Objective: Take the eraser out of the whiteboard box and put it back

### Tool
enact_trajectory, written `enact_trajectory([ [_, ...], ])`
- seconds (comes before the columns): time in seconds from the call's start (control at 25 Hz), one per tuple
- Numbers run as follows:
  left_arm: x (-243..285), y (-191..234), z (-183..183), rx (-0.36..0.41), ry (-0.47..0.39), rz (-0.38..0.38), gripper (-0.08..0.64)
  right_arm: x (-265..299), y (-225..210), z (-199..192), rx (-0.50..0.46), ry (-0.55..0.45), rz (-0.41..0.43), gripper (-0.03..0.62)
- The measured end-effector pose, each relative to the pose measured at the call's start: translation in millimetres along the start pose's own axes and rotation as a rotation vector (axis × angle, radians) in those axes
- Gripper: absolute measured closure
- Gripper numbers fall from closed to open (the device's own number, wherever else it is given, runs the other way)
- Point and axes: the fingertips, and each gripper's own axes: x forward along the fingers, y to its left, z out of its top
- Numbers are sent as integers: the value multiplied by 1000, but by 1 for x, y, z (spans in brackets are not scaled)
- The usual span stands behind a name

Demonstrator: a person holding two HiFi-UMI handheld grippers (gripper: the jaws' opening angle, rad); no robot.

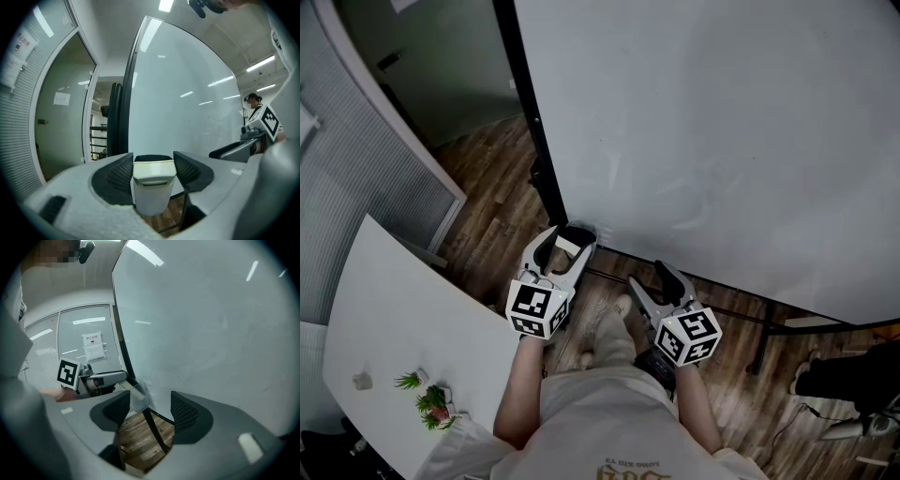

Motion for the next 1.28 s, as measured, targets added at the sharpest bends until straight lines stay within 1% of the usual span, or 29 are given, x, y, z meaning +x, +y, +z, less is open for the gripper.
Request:
enact_trajectory([
  [0.52, 9, 1, -11, 27, 27, -13, 293, 15, 2, -5, 5, 24, 18, 319],
  [0.72, 12, 1, -11, -7, 20, -25, 293, 17, 2, -2, 3, 25, 24, 319],
  [0.92, 13, 4, -15, -20, 29, -18, 298, 16, 0, -1, 5, 32, 15, 318],
  [1.28, 13, 4, -16, -46, 20, -32, 296, 20, -3, -4, 10, 38, 19, 319],
])
